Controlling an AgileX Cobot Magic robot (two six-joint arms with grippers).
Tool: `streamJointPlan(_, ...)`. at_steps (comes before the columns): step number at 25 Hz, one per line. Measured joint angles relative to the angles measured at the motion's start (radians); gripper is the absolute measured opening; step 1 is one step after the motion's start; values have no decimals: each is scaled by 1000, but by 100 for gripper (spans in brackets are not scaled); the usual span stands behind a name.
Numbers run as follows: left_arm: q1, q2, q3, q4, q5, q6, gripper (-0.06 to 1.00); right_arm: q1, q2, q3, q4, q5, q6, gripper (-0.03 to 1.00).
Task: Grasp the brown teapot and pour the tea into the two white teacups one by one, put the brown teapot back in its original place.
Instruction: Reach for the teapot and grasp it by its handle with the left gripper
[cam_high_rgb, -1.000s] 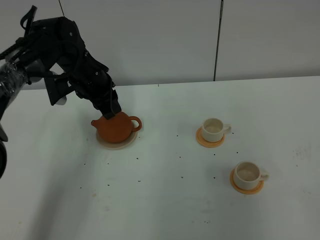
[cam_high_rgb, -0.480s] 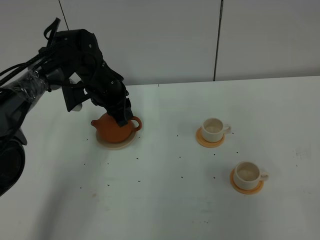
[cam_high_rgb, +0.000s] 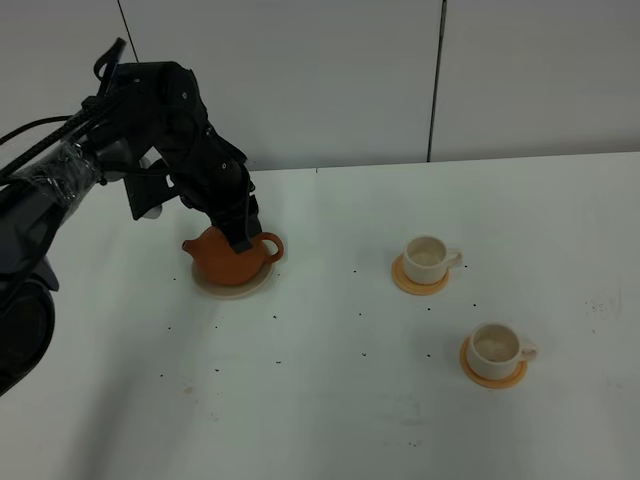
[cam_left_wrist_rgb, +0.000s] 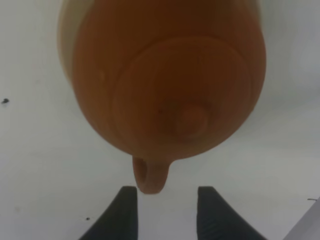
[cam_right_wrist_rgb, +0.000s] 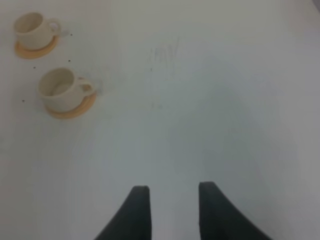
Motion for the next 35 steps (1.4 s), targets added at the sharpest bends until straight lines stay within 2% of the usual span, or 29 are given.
streamJointPlan(21, -18, 50, -10, -6, -6, 0, 35, 0, 0, 0, 0, 0, 0, 24)
streamJointPlan(35, -18, 53, -10, 17, -59, 0, 35, 0, 0, 0, 0, 0, 0, 24)
